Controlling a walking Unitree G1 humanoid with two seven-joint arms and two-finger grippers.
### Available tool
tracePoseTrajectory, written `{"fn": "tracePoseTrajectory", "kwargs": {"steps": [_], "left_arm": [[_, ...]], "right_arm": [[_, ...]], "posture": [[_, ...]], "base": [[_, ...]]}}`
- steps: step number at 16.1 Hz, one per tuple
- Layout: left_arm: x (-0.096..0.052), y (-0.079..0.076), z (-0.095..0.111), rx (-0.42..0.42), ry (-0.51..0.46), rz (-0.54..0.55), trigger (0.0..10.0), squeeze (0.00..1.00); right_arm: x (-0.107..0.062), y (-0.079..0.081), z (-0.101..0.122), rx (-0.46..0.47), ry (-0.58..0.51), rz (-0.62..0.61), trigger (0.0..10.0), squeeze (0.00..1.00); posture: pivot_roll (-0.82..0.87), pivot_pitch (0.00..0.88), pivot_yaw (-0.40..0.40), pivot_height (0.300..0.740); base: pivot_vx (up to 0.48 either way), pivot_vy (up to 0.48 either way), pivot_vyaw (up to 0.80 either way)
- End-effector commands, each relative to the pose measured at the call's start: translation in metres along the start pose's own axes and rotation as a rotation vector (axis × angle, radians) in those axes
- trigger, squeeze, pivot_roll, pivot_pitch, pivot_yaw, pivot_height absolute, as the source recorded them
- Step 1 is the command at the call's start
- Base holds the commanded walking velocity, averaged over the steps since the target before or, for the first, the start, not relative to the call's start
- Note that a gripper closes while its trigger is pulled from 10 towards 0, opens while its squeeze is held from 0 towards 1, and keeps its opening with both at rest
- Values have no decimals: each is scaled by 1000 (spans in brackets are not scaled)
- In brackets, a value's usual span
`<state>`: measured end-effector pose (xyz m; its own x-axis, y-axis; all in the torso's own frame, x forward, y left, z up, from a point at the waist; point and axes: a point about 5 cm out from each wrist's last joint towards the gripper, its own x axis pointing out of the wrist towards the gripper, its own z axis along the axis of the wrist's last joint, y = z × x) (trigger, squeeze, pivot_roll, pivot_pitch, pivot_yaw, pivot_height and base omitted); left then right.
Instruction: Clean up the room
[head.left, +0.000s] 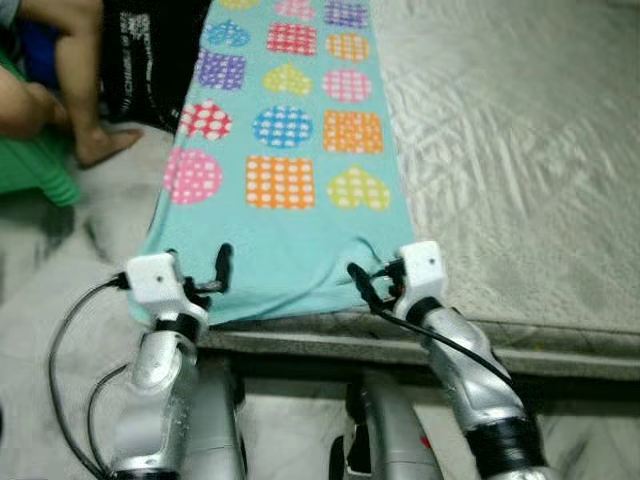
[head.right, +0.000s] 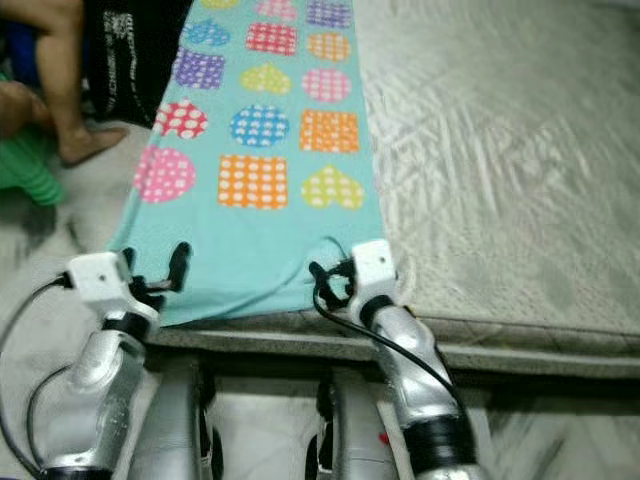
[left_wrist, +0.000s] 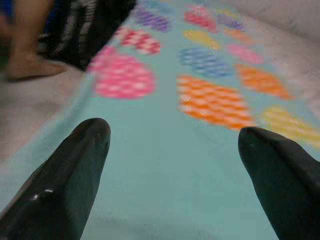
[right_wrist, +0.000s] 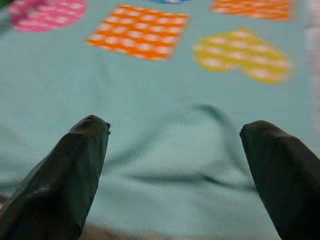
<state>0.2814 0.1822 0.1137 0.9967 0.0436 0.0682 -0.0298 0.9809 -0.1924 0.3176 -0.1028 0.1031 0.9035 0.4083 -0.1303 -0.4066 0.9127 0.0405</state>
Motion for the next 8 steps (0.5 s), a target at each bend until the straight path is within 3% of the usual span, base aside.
{"fn": "tracePoseTrajectory", "kwargs": {"steps": [1,8], "left_arm": [[-4,5,-5,0,24,30,10000,0],[-3,4,-7,2,38,40,10000,0]], "right_arm": [[-2,4,-6,3,22,15,10000,0],[0,3,-10,5,58,20,10000,0]], "posture": [[103,227,-74,545],[100,240,-76,545]], "base": [[0,0,0],[0,0,0]]}}
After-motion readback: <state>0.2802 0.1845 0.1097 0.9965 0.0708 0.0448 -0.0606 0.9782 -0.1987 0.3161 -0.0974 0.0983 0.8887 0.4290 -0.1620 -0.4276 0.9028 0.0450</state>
